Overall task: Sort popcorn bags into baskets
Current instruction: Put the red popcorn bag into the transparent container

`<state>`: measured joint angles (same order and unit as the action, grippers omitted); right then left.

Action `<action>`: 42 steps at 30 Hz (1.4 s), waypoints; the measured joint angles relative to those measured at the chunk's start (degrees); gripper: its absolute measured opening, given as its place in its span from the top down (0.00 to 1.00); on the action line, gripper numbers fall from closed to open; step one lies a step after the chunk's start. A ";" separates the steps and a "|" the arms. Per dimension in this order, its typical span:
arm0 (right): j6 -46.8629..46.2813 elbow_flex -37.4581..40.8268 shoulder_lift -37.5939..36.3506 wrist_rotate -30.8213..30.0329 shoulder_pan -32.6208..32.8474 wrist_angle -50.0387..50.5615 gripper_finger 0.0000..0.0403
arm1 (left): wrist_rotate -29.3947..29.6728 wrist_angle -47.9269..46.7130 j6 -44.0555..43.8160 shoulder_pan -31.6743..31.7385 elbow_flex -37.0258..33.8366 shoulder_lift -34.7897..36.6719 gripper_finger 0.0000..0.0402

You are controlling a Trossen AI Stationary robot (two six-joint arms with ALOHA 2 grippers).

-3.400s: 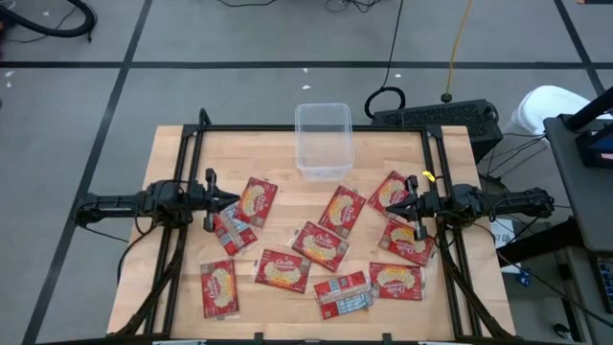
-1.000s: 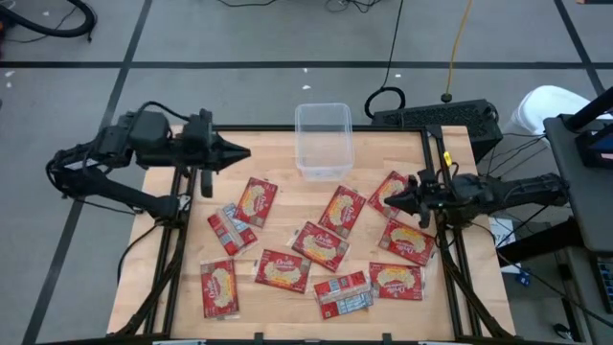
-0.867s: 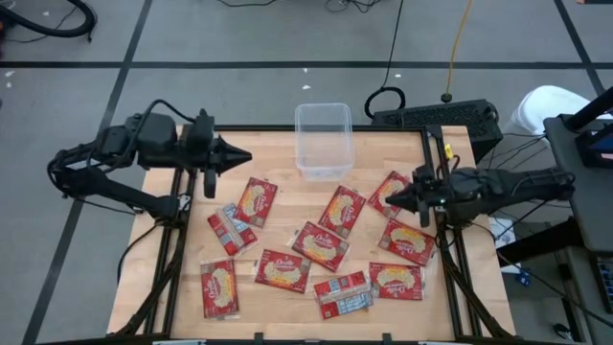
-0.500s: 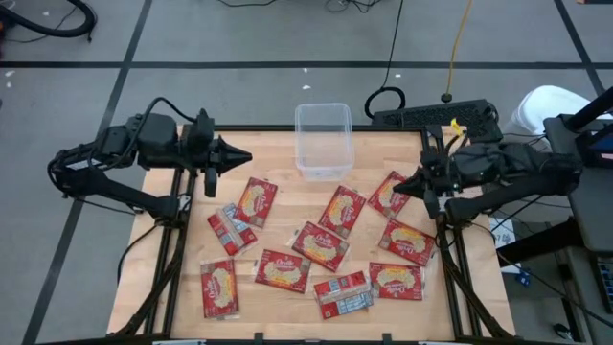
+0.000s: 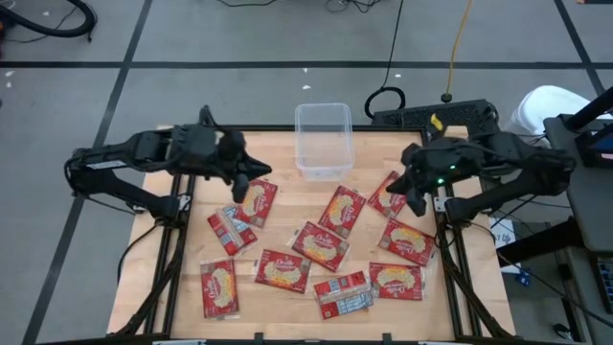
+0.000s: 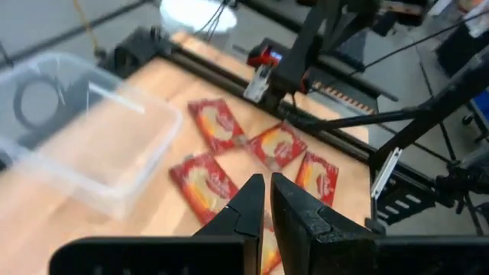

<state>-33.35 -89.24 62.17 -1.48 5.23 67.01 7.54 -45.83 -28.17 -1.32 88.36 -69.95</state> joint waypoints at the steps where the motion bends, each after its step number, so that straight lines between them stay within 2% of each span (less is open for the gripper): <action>1: 0.88 0.08 0.55 0.00 0.00 0.72 1.00 | -0.01 -0.61 -1.29 0.00 0.00 -0.67 0.92; 6: 4.97 3.02 1.58 0.05 0.00 0.58 1.00 | -0.23 -4.72 -7.16 -0.67 0.00 -4.69 0.92; 12: 2.23 8.43 0.90 0.39 0.13 0.56 1.00 | -3.66 -12.59 -12.24 -2.63 -0.02 -10.68 0.88; 16: 0.12 12.09 0.28 1.76 0.11 0.54 1.00 | -4.06 -21.47 -17.75 -3.32 -0.04 -14.52 0.78; 19: -2.85 14.27 0.18 1.87 0.11 0.58 1.00 | -4.92 -31.05 -26.30 -2.39 -0.22 -17.23 0.68; 23: -6.74 15.52 0.16 4.13 0.11 0.52 1.00 | -7.26 -38.13 -32.50 0.38 -4.22 -19.13 0.56; 25: -8.29 15.87 0.14 4.82 0.11 -0.02 1.00 | -9.39 -36.33 -32.99 1.61 -8.10 -18.97 0.51; 29: -11.60 15.92 0.14 4.81 0.11 -1.60 1.00 | -15.85 -26.64 -29.80 4.74 -17.37 -18.10 0.46; 33: -14.32 15.92 0.14 4.67 0.11 -5.34 1.00 | -16.81 -21.41 -27.64 7.17 -25.32 -18.08 0.44; 42: -17.00 15.92 0.14 3.65 0.11 -15.01 1.00 | -17.60 -14.26 -12.10 11.19 -35.58 -18.02 0.44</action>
<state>-50.35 -73.32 62.30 2.17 5.34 52.00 -10.06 -60.09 -40.27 9.87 52.78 -87.96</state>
